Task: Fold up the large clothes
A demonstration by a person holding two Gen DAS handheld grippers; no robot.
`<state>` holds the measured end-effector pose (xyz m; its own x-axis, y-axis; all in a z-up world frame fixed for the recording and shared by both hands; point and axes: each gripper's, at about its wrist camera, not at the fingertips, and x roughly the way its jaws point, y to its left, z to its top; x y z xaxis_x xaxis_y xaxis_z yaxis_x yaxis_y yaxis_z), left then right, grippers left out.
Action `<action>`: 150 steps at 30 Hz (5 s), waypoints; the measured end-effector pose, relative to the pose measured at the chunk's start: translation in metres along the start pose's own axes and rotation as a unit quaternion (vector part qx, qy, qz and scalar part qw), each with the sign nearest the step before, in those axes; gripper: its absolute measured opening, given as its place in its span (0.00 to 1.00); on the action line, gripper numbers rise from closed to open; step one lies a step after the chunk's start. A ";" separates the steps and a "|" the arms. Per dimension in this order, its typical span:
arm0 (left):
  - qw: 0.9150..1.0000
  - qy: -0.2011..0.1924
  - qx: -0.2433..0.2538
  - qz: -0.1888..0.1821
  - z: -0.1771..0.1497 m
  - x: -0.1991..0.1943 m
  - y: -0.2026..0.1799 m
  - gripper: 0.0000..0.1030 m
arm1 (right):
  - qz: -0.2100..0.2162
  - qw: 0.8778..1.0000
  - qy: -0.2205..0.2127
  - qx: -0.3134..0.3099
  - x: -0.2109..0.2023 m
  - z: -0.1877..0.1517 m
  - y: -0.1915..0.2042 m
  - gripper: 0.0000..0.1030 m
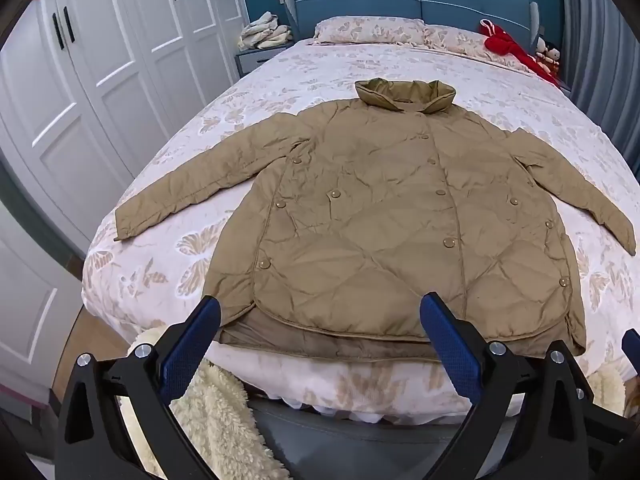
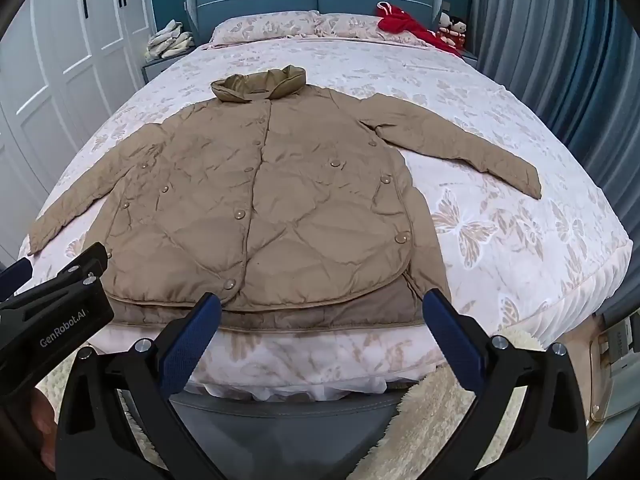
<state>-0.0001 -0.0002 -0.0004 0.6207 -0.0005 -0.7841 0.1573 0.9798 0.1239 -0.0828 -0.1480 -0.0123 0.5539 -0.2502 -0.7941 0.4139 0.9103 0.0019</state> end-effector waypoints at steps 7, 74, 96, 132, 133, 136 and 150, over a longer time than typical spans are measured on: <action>1.000 -0.002 0.007 -0.009 0.002 -0.007 -0.007 0.95 | 0.001 1.000 0.000 -0.002 -0.005 0.007 0.004 0.96; 1.000 -0.004 -0.010 -0.012 0.025 -0.003 0.012 0.95 | 0.001 1.000 -0.007 0.001 -0.003 0.024 0.005 0.96; 1.000 -0.012 -0.008 -0.003 0.024 -0.004 0.013 0.95 | -0.001 1.000 -0.006 0.009 0.001 0.021 0.000 0.96; 1.000 0.000 -0.017 0.014 0.108 0.127 -0.048 0.95 | -0.096 0.924 -0.003 0.370 0.261 0.121 -0.352 0.89; 1.000 0.003 -0.019 0.013 0.110 0.132 -0.046 0.95 | -0.101 0.924 -0.007 0.368 0.264 0.124 -0.352 0.84; 1.000 0.008 -0.024 0.010 0.111 0.140 -0.043 0.95 | -0.112 0.920 -0.011 0.375 0.270 0.134 -0.355 0.71; 0.999 0.015 0.005 0.042 0.114 0.144 -0.040 0.89 | -0.120 0.939 -0.095 0.307 0.233 0.193 -0.305 0.04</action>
<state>0.1702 -0.0627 -0.0492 0.6086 0.0885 -0.7885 0.1125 0.9741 0.1962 0.0594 -0.5476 -0.0810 0.4854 -0.5316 -0.6941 0.8500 0.4727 0.2324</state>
